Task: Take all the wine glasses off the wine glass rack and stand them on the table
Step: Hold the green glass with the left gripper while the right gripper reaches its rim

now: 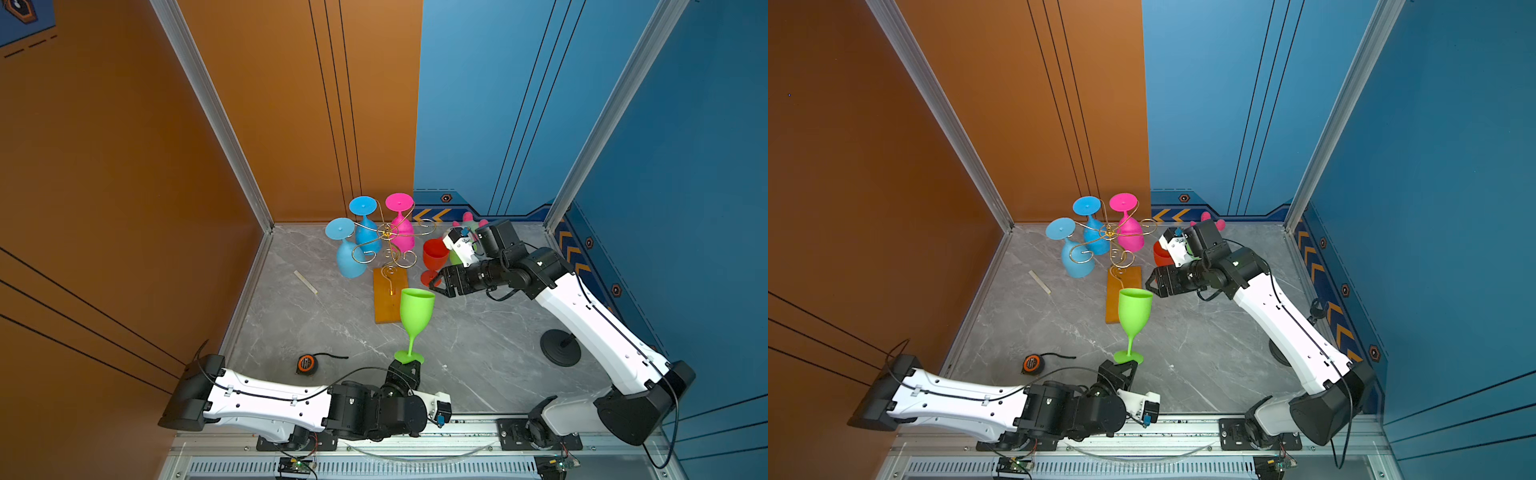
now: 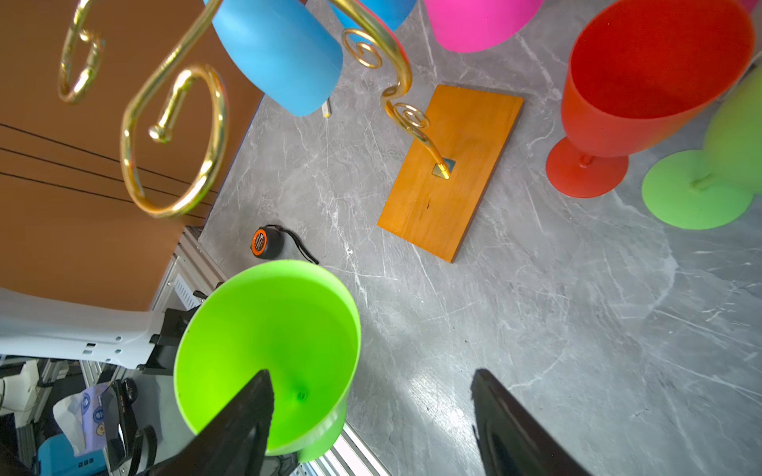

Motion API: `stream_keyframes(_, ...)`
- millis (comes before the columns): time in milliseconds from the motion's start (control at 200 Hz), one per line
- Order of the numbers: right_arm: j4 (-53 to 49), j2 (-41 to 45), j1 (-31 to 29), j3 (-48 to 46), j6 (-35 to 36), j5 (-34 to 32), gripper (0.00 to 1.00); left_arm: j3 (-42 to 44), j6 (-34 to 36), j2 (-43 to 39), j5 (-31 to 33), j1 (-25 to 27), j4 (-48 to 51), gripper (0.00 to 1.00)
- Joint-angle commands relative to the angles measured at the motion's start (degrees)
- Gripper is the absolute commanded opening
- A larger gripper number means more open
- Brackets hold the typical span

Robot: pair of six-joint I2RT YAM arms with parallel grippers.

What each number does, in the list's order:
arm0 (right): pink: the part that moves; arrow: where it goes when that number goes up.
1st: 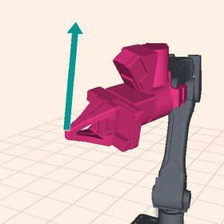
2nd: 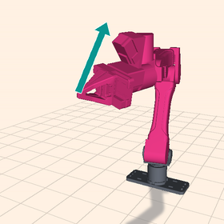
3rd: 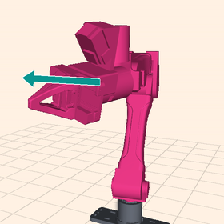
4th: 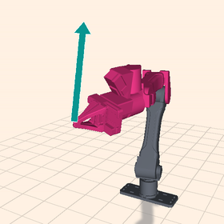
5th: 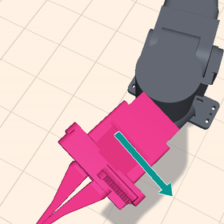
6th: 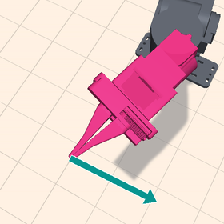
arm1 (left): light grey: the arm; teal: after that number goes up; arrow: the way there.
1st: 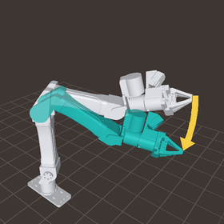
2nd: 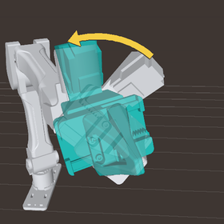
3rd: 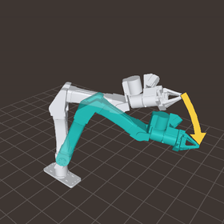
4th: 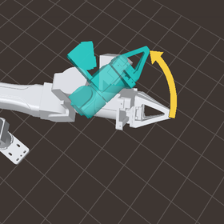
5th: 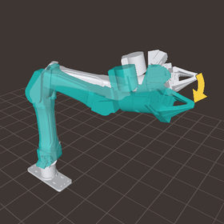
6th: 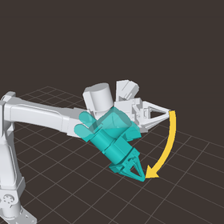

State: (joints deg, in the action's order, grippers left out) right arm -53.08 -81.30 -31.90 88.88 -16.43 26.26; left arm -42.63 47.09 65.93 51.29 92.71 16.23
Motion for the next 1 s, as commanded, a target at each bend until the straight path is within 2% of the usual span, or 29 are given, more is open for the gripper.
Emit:
stream_keyframes(0, -3.38, -1.37, -0.31, 1.21, 0.69, 3.06, 0.69, 0.55, 4.58, 0.64, 4.52, 0.80, -2.72, 0.00)
stream_keyframes(260, -5.52, -3.63, -0.41, 2.23, 1.25, 5.24, 0.51, 2.30, 9.60, 1.91, 8.34, 0.38, -4.90, 0.00)
stream_keyframes(290, -5.99, -3.99, -0.49, 2.58, 1.38, 5.41, 0.49, 2.68, 12.22, 2.01, 8.83, 0.14, -7.22, 0.00)
stream_keyframes(405, -7.98, -5.42, -0.63, 3.52, 2.25, 6.82, 0.41, 3.87, 14.60, 1.81, 10.44, -0.64, -9.29, 0.00)
stream_keyframes(736, -9.23, -6.24, -0.78, 3.40, 3.15, 8.44, 0.17, 4.54, 17.27, 2.62, 11.27, -1.83, -10.51, 0.00)
stream_keyframes(996, -9.32, -5.73, -0.37, 4.15, 3.33, 6.61, 0.04, 4.40, 15.16, 2.95, 10.94, -2.18, -9.85, 0.01)
